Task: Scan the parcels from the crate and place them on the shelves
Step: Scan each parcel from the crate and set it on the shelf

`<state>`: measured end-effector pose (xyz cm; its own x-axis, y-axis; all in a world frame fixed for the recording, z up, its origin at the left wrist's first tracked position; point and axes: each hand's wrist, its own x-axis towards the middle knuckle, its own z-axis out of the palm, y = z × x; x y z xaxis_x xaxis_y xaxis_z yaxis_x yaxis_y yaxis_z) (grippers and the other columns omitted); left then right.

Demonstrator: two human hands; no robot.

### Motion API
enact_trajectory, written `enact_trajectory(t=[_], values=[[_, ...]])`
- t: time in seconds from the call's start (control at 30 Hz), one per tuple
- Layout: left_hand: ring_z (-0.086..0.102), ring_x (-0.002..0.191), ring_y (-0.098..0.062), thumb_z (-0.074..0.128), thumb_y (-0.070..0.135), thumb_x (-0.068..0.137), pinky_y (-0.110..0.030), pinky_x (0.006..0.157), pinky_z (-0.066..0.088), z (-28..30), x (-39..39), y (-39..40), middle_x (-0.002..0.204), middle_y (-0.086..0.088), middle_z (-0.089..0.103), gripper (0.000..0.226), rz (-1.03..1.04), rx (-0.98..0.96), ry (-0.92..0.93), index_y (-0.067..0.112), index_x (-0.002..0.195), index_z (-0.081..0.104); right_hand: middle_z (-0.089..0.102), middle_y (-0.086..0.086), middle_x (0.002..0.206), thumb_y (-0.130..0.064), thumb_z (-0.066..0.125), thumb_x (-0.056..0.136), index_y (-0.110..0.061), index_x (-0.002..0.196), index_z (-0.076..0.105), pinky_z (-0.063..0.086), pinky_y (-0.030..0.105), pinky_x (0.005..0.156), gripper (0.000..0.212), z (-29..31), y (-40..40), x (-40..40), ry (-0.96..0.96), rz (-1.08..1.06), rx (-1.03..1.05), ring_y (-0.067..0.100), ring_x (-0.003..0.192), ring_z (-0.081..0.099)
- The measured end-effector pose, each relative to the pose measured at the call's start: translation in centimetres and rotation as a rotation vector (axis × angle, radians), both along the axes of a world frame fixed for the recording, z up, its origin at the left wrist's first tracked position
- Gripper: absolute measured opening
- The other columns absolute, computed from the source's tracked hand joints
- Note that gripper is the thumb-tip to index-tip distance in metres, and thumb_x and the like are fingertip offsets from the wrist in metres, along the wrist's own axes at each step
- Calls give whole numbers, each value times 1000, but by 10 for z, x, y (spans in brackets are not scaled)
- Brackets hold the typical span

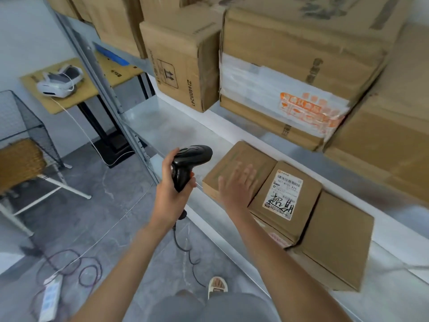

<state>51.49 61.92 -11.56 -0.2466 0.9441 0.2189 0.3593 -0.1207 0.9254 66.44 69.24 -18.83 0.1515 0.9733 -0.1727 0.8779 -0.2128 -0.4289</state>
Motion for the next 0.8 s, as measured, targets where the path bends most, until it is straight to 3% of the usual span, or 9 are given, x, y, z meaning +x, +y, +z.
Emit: enact_trajectory(t=[0.1,0.27,0.37,0.47,0.53,0.67,0.8], values=[[73,92,-6,67,-1,95,-10,71,51,-9,-7,16,116,11,70,92,14,-23,-10,76,129,30,-12,27,164,-51,37,103,-7,159,-5,-6,57,121,83,-7,12,-4,1,-48,-53,46,151,-13],[73,89,-7,66,0,95,-9,71,51,-17,-23,45,106,40,64,89,-2,-82,1,74,130,30,-13,29,163,-63,37,98,-5,158,-6,-10,65,117,94,-11,26,-16,-48,-120,-96,48,149,-16],[70,92,1,66,0,95,-4,71,47,-25,-33,65,107,41,63,86,-58,-114,28,71,131,33,-14,27,163,-74,38,92,-4,158,-7,-10,68,116,106,-14,32,-23,-69,-190,-104,47,149,-18],[67,83,-2,66,6,96,-9,62,48,-36,-43,89,107,42,60,72,-133,-148,63,56,139,37,-14,25,164,-82,43,82,-6,159,-5,-9,70,115,118,-19,40,-29,-88,-268,-106,45,150,-17],[66,76,-3,66,7,97,-10,59,47,-43,-51,104,102,38,62,69,-199,-150,78,51,140,35,-15,24,164,-86,44,77,-7,159,-5,-8,71,115,124,-21,47,-35,-97,-318,-112,45,150,-17],[67,81,-1,67,6,96,-7,64,46,-56,-63,132,109,2,70,72,-290,-190,54,54,137,33,-9,19,166,-86,48,74,-11,159,-1,-7,73,113,124,-21,57,-41,-123,-416,-117,43,151,-15],[71,88,-24,66,8,98,-30,75,56,-61,-63,146,111,-3,70,67,-430,-209,-1,44,143,32,1,13,168,-83,50,73,-18,160,6,-12,73,110,117,-22,58,-43,-135,-491,-122,42,152,-12]])
